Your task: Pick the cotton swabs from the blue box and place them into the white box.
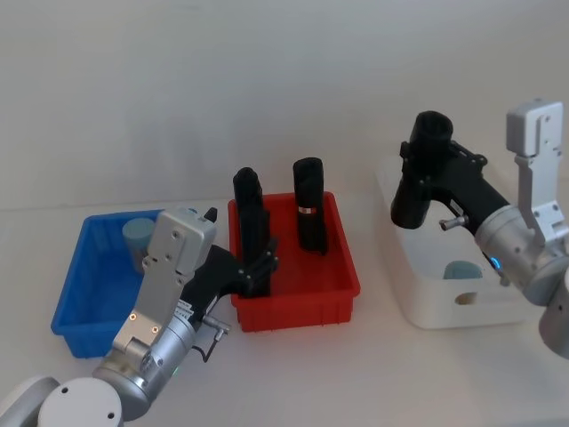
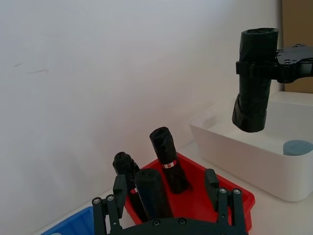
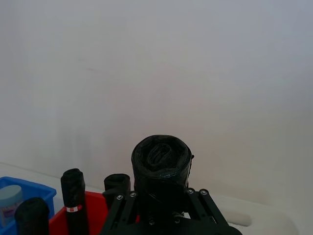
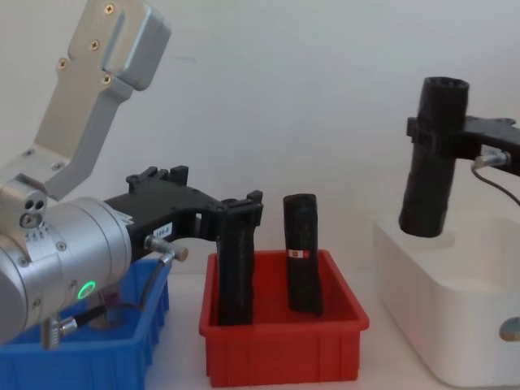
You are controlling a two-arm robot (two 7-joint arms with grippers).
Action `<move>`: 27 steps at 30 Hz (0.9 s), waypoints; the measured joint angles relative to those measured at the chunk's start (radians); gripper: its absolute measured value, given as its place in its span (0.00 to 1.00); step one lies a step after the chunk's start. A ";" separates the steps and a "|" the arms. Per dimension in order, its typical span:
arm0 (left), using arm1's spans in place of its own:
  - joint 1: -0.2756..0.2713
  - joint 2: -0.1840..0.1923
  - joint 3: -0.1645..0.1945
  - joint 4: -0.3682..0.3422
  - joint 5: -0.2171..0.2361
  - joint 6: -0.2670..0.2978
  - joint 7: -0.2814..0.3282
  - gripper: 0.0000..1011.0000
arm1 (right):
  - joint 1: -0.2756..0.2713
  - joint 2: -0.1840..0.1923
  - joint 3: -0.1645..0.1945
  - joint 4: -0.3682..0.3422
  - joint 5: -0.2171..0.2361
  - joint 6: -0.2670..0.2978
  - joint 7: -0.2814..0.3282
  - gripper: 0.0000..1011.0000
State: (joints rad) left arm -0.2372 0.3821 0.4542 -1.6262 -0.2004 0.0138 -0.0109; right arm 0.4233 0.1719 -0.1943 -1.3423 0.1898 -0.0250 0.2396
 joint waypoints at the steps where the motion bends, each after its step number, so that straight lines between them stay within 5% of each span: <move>1: 0.000 0.000 0.000 0.000 0.000 0.000 0.000 0.99 | -0.003 0.002 0.001 -0.004 0.000 0.005 -0.004 0.37; 13: 0.000 0.000 0.000 0.000 0.000 0.000 0.000 0.99 | -0.055 0.032 0.022 -0.065 0.012 0.053 -0.046 0.37; 27: 0.000 0.000 0.000 0.000 0.000 0.000 0.000 0.99 | -0.075 0.041 0.027 -0.082 0.020 0.059 -0.048 0.78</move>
State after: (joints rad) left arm -0.2372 0.3821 0.4543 -1.6262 -0.2003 0.0138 -0.0109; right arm 0.3480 0.2131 -0.1668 -1.4242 0.2097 0.0336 0.1919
